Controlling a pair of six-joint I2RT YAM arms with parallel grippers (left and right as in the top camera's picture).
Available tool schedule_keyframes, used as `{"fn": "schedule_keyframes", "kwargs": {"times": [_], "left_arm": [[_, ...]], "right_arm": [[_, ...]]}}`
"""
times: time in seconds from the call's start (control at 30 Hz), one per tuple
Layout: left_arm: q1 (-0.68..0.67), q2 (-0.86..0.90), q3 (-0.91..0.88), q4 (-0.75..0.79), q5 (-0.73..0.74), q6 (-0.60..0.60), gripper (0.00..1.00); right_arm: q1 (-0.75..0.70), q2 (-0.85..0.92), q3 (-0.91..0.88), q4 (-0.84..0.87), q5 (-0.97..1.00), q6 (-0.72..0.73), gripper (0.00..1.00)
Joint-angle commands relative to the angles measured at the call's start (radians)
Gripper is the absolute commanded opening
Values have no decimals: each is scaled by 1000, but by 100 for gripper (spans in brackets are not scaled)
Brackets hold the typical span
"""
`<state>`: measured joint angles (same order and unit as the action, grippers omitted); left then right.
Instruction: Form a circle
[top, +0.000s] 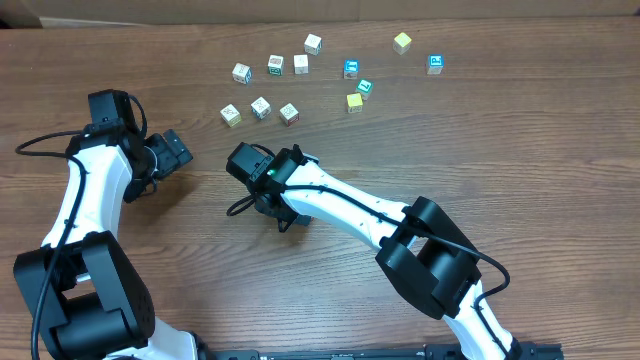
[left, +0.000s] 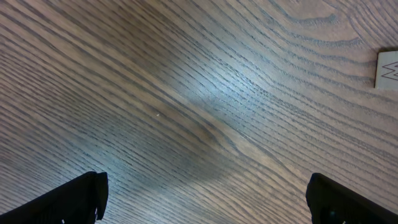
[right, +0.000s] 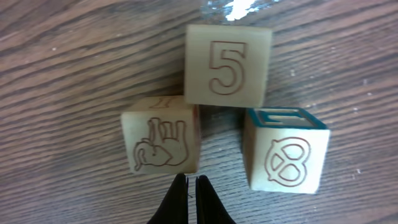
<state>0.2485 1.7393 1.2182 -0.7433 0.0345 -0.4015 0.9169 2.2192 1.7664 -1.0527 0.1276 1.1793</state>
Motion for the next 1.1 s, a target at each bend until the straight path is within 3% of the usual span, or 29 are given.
{"fn": "schedule_keyframes", "kwargs": {"times": [0.0, 0.23, 0.37, 0.63, 0.73, 0.9, 1.07], "left_arm": [[-1, 6, 3, 0, 8, -6, 100], [-1, 6, 3, 0, 8, -6, 100], [-1, 6, 3, 0, 8, -6, 100], [-1, 6, 3, 0, 8, -6, 99], [-1, 6, 3, 0, 8, -6, 100], [-1, 6, 3, 0, 8, -6, 100], [-1, 6, 3, 0, 8, -6, 100]], "right_arm": [[-2, 16, -7, 11, -17, -48, 4], [-2, 16, -7, 7, -17, -60, 8], [-2, 16, -7, 8, -24, -106, 22], [-2, 16, -7, 11, -25, -136, 34], [-2, 16, -7, 29, -24, -191, 47], [-2, 16, -7, 57, -24, -221, 55], [-2, 16, -7, 71, -23, -224, 71]]}}
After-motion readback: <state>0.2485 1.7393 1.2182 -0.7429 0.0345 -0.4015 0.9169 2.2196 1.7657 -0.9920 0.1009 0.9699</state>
